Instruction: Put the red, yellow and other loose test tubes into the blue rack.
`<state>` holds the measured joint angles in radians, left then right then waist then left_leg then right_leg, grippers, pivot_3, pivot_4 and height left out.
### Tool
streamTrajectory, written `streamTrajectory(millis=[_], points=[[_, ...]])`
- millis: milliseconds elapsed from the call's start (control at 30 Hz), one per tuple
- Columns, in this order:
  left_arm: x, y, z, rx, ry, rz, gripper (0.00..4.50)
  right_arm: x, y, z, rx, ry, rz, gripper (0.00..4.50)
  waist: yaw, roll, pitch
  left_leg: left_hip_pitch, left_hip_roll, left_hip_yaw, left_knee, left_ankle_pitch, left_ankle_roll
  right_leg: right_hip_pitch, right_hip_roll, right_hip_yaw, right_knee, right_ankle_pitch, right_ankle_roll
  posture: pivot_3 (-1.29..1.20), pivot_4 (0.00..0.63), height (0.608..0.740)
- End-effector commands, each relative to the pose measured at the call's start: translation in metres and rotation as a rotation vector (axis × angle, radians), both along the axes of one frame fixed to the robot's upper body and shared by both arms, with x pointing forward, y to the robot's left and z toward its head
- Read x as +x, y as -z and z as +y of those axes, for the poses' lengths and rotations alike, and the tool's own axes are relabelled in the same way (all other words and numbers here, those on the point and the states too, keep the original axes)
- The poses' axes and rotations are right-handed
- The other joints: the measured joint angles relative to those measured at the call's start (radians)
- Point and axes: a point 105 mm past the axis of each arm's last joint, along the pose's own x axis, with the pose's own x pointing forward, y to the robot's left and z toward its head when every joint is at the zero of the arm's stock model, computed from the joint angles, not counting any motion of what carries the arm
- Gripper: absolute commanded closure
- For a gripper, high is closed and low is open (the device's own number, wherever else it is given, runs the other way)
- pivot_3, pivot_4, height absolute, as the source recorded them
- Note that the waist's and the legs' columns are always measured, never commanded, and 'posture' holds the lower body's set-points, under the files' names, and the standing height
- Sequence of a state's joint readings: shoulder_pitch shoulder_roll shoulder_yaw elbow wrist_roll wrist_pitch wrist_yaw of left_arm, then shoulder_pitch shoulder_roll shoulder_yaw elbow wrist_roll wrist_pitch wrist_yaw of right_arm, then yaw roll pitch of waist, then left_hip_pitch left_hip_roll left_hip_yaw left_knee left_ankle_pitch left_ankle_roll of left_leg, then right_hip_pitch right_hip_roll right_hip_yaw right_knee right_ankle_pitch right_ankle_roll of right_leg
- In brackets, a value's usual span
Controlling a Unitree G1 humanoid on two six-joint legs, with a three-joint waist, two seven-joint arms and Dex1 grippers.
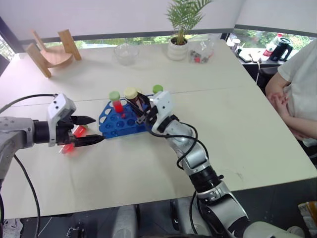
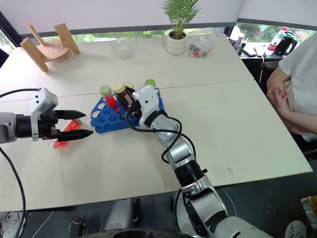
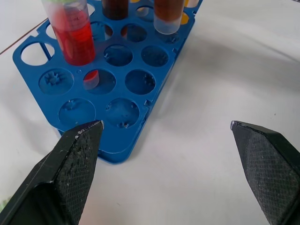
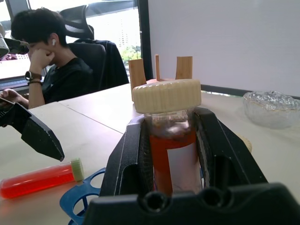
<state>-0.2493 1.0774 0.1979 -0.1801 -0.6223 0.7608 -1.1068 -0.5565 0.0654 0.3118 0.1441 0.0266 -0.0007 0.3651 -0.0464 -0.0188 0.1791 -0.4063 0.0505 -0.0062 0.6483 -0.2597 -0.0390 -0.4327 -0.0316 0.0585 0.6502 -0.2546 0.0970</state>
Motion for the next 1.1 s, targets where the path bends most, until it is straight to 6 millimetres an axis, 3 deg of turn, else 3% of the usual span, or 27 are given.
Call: streamTrajectory(millis=[33,333,700,833,1000,1100], points=[[0.0,-0.009,-0.002,0.004,0.004,-0.041,0.0,-0.001,0.013,0.003,-0.026,0.001,0.018,3.67,0.0,0.0,0.0,0.0,0.0,0.0,0.0,0.0,0.0,0.0,0.0,0.0,0.0,0.0,0.0,0.0,0.15,0.74],[0.005,-0.009,-0.002,0.0,-0.003,-0.05,0.0,-0.005,0.032,0.009,-0.095,-0.003,0.041,3.67,0.0,-0.002,-0.001,0.003,0.0,0.0,0.0,0.0,0.0,0.003,0.0,0.0,0.0,0.0,0.0,0.0,0.15,0.74],[0.006,-0.004,-0.003,-0.006,-0.01,-0.05,0.0,0.002,0.023,0.003,-0.105,0.073,-0.036,3.67,0.001,-0.003,-0.002,0.006,0.0,0.0,0.0,0.0,0.0,0.006,0.0,0.0,0.0,0.0,-0.001,0.0,0.15,0.74],[0.005,-0.002,-0.004,-0.009,-0.011,-0.051,0.0,-0.004,0.004,-0.001,-0.085,0.088,-0.137,3.67,0.001,-0.003,-0.002,0.006,0.0,0.0,0.0,0.0,0.0,0.006,0.0,0.0,0.0,0.0,-0.001,0.0,0.15,0.74],[0.005,0.006,-0.009,-0.026,-0.011,-0.046,0.0,-0.035,-0.058,-0.008,0.116,0.057,-0.24,3.67,0.002,-0.002,-0.001,0.003,0.0,0.0,-0.001,0.0,0.0,0.002,0.0,0.0,0.0,-0.001,-0.001,0.0,0.15,0.74],[0.004,0.01,-0.011,-0.034,-0.011,-0.041,0.0,-0.037,-0.051,-0.007,0.115,0.031,-0.153,3.67,0.001,-0.003,-0.002,0.0,0.001,-0.001,-0.001,0.0,0.0,0.0,0.0,0.0,0.001,0.0,-0.001,0.0,0.15,0.74]])
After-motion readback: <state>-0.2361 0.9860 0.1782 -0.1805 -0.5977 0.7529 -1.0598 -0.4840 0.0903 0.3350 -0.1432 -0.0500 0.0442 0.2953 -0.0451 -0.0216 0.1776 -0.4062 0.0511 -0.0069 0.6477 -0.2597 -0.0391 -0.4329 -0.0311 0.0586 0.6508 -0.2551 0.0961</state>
